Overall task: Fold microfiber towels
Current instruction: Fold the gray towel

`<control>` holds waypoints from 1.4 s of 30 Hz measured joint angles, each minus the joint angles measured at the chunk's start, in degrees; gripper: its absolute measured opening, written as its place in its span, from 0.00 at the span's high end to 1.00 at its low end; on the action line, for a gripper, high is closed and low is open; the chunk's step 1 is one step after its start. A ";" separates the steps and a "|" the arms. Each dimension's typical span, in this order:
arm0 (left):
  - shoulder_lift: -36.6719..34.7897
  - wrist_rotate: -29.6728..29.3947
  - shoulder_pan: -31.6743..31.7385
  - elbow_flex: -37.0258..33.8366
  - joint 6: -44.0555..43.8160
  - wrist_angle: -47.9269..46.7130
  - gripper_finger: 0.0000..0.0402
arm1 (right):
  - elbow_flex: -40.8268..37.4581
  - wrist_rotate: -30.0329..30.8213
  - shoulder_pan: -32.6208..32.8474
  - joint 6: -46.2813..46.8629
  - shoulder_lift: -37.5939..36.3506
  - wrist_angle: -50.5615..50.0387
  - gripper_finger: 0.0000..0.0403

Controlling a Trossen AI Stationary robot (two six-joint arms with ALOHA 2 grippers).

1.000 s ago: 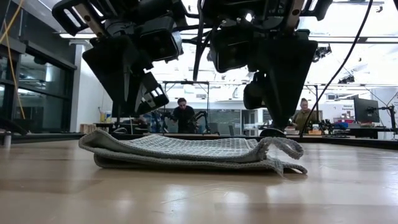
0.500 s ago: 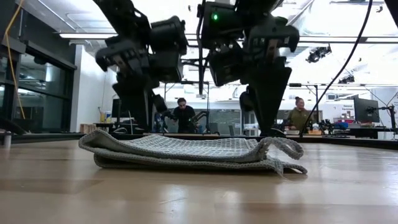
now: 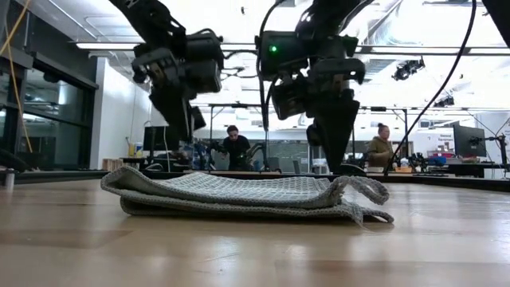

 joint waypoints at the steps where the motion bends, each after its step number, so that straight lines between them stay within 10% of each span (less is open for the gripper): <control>1: -0.85 0.96 0.53 0.00 0.82 -0.46 0.79 | 0.00 -0.27 -0.59 -0.45 0.00 0.27 0.75; 42: 4.26 20.81 9.42 -12.72 8.26 27.50 0.79 | 0.02 -8.71 -8.18 -2.48 4.17 10.56 0.59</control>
